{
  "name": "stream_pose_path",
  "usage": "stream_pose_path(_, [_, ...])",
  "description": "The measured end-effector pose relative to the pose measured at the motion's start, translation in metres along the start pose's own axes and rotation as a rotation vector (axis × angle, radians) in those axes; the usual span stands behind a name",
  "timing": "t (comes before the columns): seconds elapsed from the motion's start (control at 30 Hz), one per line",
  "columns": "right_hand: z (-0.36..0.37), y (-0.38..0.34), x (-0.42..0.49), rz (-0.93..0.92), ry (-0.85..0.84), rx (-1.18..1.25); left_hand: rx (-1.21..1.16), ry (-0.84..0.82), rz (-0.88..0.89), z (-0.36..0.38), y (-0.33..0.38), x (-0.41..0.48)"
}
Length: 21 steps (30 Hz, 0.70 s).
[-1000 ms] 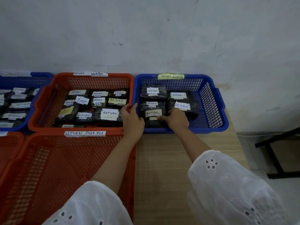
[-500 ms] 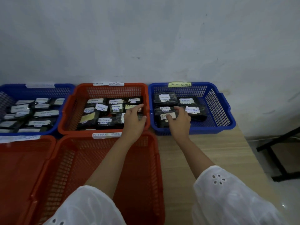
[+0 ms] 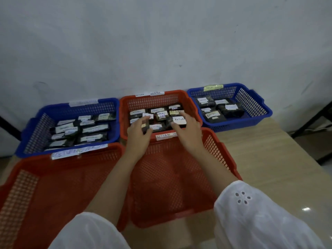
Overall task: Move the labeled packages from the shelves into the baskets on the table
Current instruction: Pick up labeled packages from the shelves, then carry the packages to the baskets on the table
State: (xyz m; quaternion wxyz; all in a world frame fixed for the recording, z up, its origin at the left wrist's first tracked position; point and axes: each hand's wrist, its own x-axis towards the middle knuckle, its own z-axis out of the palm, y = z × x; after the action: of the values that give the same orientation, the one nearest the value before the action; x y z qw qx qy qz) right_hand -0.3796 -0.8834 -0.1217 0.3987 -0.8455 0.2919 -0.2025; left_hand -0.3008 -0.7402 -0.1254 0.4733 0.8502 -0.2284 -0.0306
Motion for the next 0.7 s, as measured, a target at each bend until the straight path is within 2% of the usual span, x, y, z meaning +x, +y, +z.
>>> stream_pose_path(0.27, [0.026,-0.047,-0.083,-0.084,-0.081,0.111,-0.227,-0.044,-0.032,-0.089,-0.035,-0.079])
stream_pose_path(0.47, [0.056,-0.074,-0.176,-0.092,-0.119,0.230,-0.211,-0.066,-0.001,-0.151,-0.053,-0.168])
stream_pose_path(0.57, [0.074,-0.091,-0.220,-0.082,-0.165,0.267,-0.168,-0.126,0.021,-0.184,-0.063,-0.205])
stream_pose_path(0.7, [0.106,-0.124,-0.264,-0.069,-0.264,0.275,-0.168,-0.108,0.022,-0.237,-0.084,-0.239])
